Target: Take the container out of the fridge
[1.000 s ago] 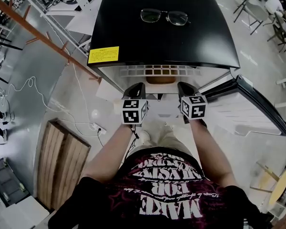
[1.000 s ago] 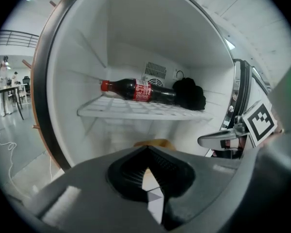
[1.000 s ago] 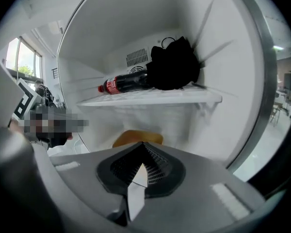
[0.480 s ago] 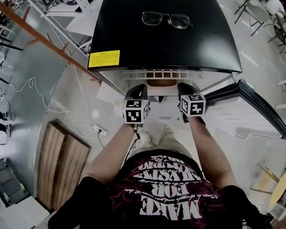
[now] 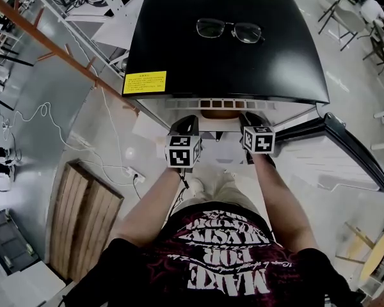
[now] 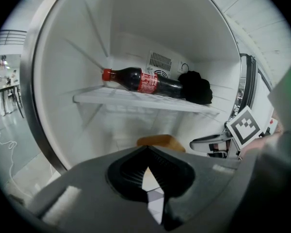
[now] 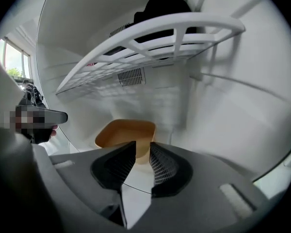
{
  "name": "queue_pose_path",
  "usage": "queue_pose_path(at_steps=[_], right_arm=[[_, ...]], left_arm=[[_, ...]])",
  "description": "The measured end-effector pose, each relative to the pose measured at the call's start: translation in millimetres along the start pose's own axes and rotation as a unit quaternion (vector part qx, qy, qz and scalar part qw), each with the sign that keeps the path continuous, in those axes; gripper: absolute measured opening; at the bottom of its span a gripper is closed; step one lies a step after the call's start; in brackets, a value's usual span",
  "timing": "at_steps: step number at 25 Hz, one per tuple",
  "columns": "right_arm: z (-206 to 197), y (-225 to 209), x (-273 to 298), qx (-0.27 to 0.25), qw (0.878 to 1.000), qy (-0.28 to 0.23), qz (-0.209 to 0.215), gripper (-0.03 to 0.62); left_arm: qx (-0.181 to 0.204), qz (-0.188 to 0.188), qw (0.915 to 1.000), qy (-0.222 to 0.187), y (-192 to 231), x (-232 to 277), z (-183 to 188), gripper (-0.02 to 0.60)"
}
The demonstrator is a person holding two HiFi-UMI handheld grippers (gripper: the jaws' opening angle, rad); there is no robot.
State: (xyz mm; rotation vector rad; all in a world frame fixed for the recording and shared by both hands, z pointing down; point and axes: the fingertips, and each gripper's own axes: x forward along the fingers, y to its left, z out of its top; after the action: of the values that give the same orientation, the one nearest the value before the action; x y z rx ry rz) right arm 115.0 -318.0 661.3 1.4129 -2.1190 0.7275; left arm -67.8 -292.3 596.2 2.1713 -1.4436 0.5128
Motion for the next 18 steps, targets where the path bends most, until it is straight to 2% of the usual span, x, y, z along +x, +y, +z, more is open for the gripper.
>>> queue_pose_path(at_steps=[18], right_arm=[[-4,-2,29,0.023,0.999,0.025,-0.006,0.126]], left_arm=[[0.007,0.003,0.9999,0.01,13,-6,-5,0.0]])
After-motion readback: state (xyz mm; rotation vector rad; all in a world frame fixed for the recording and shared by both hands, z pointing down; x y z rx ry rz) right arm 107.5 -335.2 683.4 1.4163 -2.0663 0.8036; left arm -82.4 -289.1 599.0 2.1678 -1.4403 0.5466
